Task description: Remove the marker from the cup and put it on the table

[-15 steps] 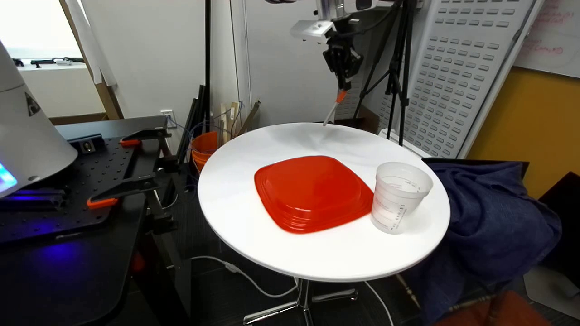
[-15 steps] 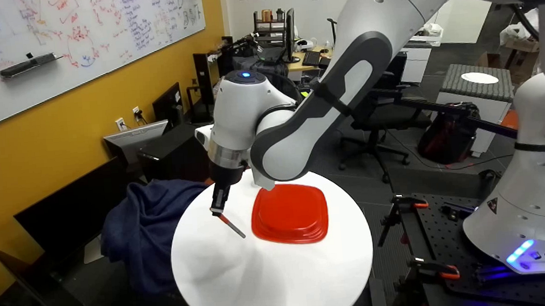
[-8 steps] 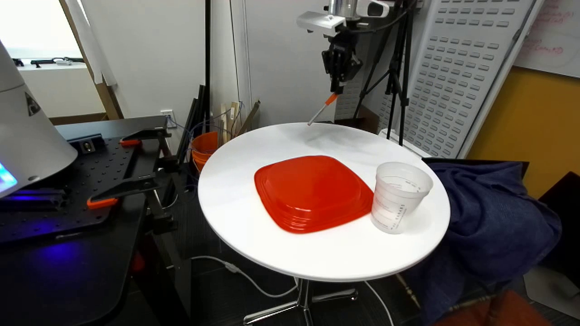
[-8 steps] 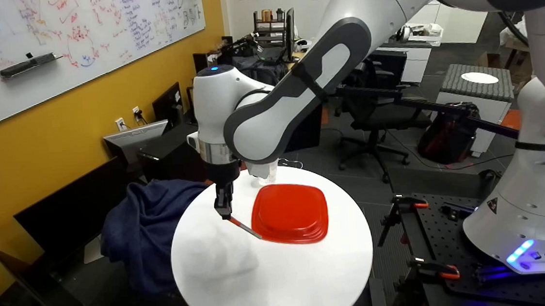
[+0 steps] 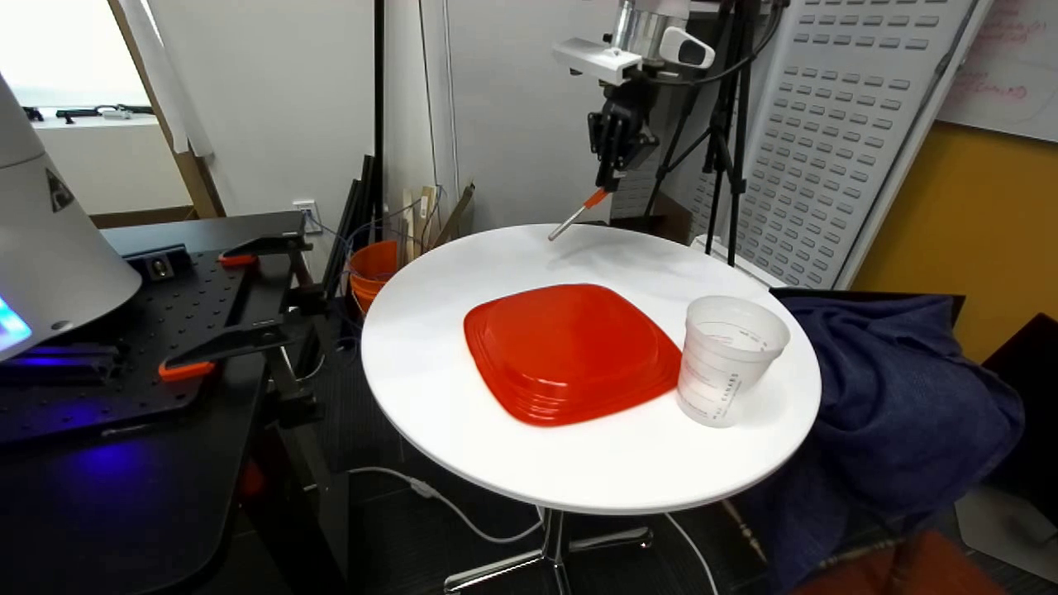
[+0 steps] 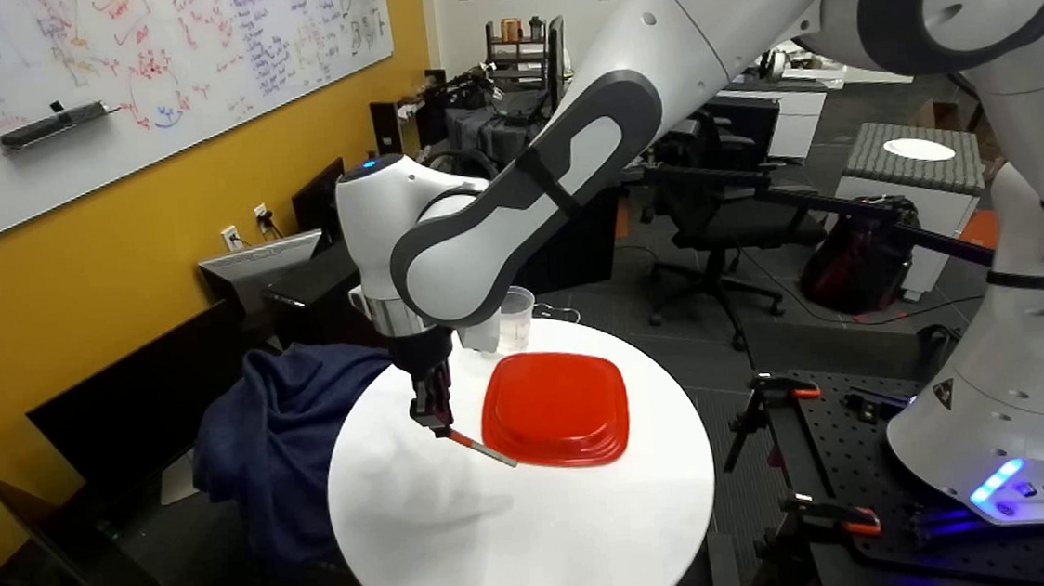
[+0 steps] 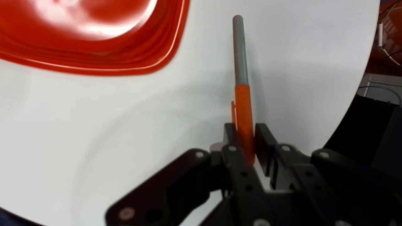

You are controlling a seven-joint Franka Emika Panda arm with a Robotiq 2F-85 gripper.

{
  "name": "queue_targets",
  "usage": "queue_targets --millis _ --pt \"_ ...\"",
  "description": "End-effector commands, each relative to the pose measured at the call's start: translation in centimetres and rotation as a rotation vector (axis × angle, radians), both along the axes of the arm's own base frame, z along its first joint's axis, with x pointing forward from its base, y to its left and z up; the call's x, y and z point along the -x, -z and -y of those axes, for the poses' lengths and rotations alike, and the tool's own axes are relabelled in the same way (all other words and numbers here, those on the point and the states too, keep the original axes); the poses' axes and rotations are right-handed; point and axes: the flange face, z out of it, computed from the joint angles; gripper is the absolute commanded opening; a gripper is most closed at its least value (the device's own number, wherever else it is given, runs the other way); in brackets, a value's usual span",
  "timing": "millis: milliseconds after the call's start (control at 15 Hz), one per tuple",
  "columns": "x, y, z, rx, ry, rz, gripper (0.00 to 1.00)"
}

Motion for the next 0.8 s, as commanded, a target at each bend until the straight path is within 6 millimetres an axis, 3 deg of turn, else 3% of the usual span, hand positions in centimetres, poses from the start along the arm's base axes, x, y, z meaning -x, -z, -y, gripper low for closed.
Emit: queue_targets --millis 0,400,467,733 --pt "-1.19 0.06 -0.23 0.0 -0.005 -0.043 0.5" --pt "-1.76 0.27 -0.39 0.011 0.001 -0.069 0.95" --pt "-1.79 0.23 -0.4 0.018 0.004 -0.067 0.99" --pt "-1.96 0.14 -0.52 0.029 0.003 -0.056 1.0"
